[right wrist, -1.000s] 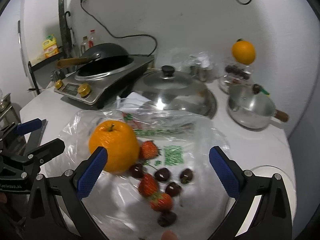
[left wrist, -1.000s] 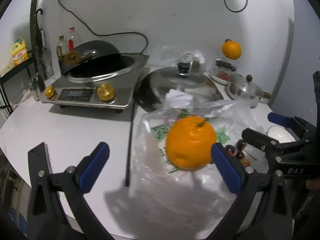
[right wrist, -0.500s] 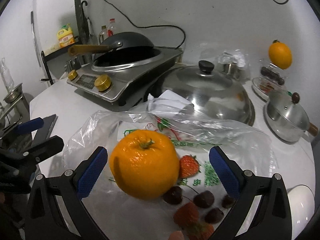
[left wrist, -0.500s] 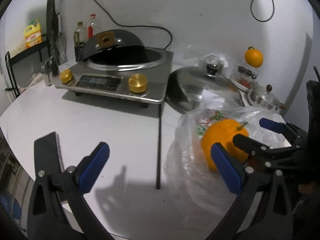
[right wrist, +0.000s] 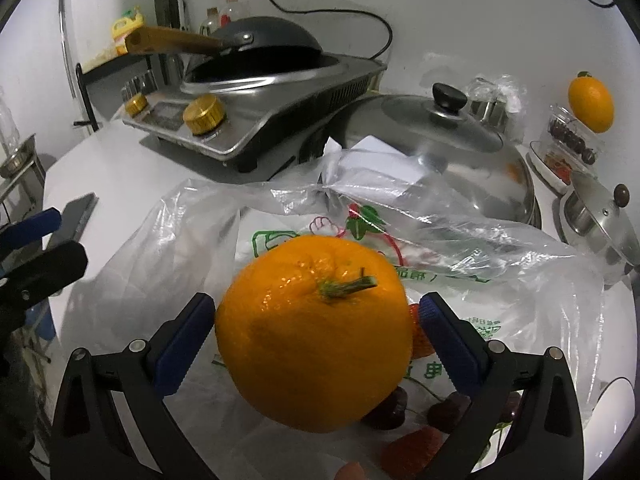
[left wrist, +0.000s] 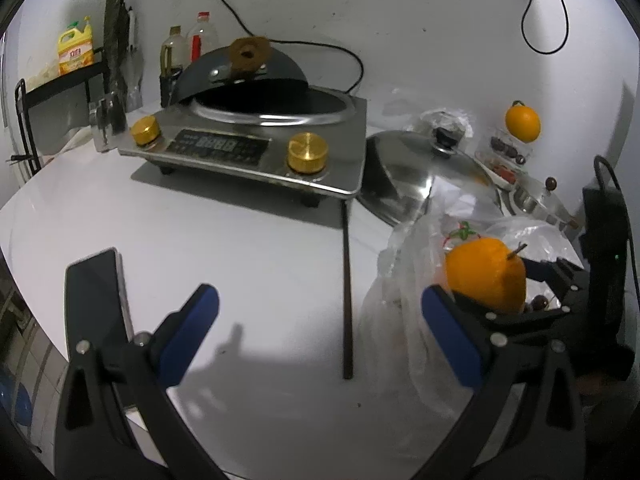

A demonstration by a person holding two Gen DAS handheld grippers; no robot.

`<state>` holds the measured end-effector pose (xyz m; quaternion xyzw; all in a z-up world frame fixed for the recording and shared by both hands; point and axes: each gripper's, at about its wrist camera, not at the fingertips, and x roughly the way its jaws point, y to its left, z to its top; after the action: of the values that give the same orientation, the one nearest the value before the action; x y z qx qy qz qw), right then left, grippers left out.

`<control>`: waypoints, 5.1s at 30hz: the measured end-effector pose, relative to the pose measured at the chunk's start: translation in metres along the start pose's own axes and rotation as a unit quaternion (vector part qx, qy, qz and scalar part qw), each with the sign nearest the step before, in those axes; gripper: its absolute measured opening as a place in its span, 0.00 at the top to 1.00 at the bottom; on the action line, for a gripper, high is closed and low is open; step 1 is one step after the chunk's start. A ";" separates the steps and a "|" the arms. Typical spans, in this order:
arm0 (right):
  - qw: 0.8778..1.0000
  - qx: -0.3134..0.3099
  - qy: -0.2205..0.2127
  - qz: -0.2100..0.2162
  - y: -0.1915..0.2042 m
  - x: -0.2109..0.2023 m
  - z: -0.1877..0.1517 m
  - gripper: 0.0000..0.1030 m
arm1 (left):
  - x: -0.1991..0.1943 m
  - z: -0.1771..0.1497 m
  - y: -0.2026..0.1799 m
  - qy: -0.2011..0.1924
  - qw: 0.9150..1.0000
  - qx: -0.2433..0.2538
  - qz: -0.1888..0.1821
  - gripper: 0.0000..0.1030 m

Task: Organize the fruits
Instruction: 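Move the right tool to the large orange in the bag and close on it, then lift the orange with the right tool and carry it over the white plate, then lower the orange onto the white plate and open the right tool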

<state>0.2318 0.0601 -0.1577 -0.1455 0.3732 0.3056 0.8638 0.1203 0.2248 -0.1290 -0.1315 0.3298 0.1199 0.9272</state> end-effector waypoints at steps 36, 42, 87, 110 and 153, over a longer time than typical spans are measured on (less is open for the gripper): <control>0.996 0.022 -0.089 -0.005 -0.022 -0.097 -0.012 0.10 | -0.057 -0.008 -0.049 -0.033 0.999 0.030 -0.012 0.01; 0.994 0.036 -0.103 -0.025 -0.041 -0.130 -0.028 0.10 | -0.070 -0.013 -0.077 -0.038 0.998 0.043 -0.030 0.01; 0.981 0.135 -0.094 -0.103 -0.216 -0.202 -0.161 0.10 | -0.058 -0.048 -0.271 0.012 0.985 0.138 -0.099 0.01; 0.987 0.125 -0.063 -0.078 -0.247 -0.135 -0.128 0.09 | -0.003 -0.039 -0.280 0.040 0.987 0.137 -0.079 0.01; 0.982 0.121 -0.080 -0.119 -0.237 -0.145 -0.115 0.07 | -0.025 -0.035 -0.282 0.021 0.985 0.143 -0.093 0.01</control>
<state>0.2411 -0.2391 -0.1237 -0.0586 0.3175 0.1643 0.9321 0.1688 -0.0540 -0.0925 -0.0299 0.3490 -0.0180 0.9365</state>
